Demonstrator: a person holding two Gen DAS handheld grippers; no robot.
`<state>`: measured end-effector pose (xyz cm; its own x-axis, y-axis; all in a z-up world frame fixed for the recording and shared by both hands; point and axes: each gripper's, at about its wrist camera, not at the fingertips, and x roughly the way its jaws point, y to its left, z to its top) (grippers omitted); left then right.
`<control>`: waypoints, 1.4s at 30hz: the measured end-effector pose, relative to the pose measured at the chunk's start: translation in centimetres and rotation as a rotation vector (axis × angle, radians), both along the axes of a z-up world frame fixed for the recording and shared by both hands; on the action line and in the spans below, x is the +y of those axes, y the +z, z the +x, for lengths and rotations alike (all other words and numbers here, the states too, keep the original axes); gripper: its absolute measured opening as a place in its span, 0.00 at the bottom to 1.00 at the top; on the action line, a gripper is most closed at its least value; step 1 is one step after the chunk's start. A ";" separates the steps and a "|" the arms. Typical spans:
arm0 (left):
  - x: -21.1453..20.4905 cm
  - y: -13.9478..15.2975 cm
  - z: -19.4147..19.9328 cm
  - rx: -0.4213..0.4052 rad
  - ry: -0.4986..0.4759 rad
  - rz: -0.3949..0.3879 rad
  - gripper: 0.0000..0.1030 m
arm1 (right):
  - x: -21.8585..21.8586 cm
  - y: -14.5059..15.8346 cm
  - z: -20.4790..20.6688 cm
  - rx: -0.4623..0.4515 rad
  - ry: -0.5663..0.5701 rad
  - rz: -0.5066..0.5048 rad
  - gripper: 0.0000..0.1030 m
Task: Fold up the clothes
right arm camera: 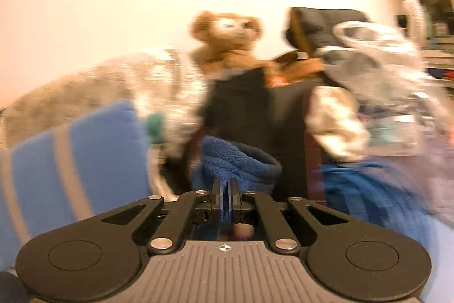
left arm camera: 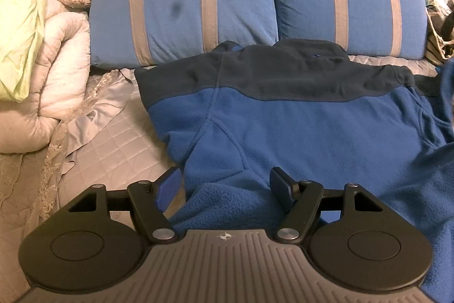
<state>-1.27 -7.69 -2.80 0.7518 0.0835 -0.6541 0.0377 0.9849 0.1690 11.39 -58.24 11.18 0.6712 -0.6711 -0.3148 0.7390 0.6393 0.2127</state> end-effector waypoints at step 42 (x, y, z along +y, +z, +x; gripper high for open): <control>0.3 0.0 -0.3 -0.017 0.006 0.001 0.67 | 19.3 -14.4 10.6 0.501 0.438 0.339 0.10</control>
